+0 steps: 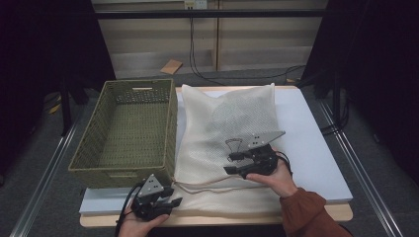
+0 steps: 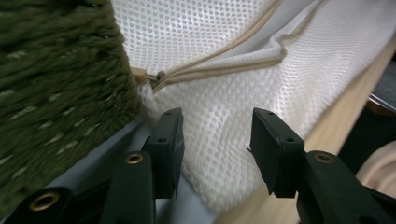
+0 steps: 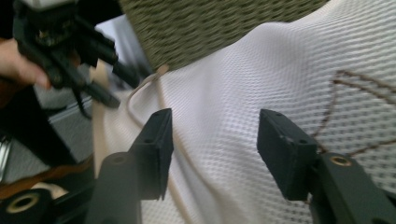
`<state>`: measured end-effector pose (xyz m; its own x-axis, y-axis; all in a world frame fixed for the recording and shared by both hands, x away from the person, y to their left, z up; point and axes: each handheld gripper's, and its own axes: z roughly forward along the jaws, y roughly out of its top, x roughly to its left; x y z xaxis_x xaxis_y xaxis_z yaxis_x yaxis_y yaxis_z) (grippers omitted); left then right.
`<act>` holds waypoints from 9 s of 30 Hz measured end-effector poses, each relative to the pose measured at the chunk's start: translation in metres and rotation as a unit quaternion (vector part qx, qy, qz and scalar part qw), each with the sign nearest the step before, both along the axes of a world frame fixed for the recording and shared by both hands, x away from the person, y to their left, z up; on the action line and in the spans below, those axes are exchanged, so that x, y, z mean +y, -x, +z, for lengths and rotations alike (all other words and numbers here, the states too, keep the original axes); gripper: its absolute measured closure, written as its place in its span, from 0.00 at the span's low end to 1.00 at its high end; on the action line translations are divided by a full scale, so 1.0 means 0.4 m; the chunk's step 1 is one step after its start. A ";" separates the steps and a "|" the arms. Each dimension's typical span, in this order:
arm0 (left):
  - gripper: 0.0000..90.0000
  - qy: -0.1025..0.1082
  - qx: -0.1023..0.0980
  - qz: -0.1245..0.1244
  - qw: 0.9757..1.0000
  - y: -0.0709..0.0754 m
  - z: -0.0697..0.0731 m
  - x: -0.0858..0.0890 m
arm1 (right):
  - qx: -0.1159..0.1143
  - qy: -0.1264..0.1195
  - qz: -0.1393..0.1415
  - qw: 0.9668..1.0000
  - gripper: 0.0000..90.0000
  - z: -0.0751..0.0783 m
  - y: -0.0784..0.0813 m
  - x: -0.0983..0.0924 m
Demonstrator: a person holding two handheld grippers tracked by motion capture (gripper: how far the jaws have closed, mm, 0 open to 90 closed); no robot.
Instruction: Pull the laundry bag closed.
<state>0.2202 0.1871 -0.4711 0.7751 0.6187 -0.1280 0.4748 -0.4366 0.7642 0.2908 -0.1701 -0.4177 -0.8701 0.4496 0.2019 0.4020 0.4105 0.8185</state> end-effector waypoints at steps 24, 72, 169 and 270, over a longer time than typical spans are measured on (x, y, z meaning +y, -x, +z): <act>0.82 -0.035 0.021 0.014 0.999 -0.030 -0.016 -0.043 | 0.030 0.015 0.032 0.999 0.62 -0.054 -0.023 0.097; 0.93 -0.012 -0.037 -0.037 0.999 -0.023 0.036 -0.092 | 0.059 0.007 0.104 0.993 0.91 -0.062 -0.073 0.293; 0.93 0.034 -0.022 -0.024 0.999 -0.082 0.101 -0.095 | 0.053 -0.022 0.105 0.993 0.92 -0.021 -0.057 0.217; 0.95 0.053 -0.045 -0.021 0.997 -0.078 0.141 -0.037 | 0.034 0.037 0.080 0.996 0.92 -0.052 -0.001 0.125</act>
<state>0.2512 0.1721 -0.4148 0.8119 0.5714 -0.1197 0.3842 -0.3687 0.8464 0.2912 -0.1201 -0.4385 -0.9169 0.3231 0.2342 0.3806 0.5316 0.7566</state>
